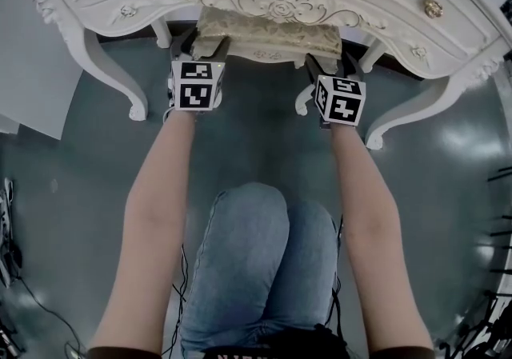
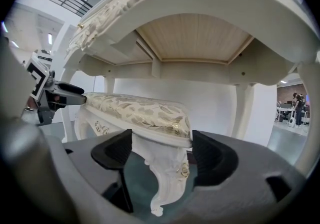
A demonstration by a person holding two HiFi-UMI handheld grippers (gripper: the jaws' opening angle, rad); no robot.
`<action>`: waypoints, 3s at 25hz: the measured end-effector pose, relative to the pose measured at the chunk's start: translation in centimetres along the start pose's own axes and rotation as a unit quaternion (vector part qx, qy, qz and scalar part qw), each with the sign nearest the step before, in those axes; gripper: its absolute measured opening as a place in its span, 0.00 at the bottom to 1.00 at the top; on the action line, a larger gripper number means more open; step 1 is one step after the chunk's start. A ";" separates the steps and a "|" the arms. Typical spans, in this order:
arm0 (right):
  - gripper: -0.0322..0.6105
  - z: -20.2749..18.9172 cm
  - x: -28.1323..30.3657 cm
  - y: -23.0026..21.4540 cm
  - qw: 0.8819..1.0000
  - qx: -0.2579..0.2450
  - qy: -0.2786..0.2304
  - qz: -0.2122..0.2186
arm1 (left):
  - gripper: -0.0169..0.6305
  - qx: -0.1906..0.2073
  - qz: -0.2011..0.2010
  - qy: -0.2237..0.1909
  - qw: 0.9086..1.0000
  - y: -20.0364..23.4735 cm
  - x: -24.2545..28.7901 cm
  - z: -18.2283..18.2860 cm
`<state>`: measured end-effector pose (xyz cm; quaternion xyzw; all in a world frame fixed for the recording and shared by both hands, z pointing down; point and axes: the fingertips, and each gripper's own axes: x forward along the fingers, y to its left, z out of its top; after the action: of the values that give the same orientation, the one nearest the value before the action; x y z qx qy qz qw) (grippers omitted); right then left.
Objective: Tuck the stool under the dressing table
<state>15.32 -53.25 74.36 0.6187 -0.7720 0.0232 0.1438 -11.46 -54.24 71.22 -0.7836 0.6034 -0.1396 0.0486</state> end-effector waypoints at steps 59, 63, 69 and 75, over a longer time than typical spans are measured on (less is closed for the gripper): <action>0.05 45.9 -36.2 0.7 0.996 -0.001 -0.042 0.075 | 0.03 -0.084 -0.043 -0.027 0.995 3.1 -30.9 47.3; 0.05 50.4 -38.7 -0.1 0.996 -0.009 -0.063 0.064 | 0.03 -0.075 -0.036 -0.048 0.995 4.4 -33.4 51.8; 0.05 55.5 -41.8 -0.5 0.993 -0.019 -0.107 0.053 | 0.03 -0.062 -0.035 -0.091 0.993 4.8 -35.7 57.0; 0.05 57.5 -43.6 -0.4 0.991 -0.021 -0.127 0.040 | 0.03 -0.059 -0.038 -0.116 0.991 5.0 -37.1 59.7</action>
<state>13.02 -24.30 8.34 0.5820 -0.8085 -0.0666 0.0566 -8.19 -25.49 6.92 -0.8186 0.5704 -0.0138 0.0663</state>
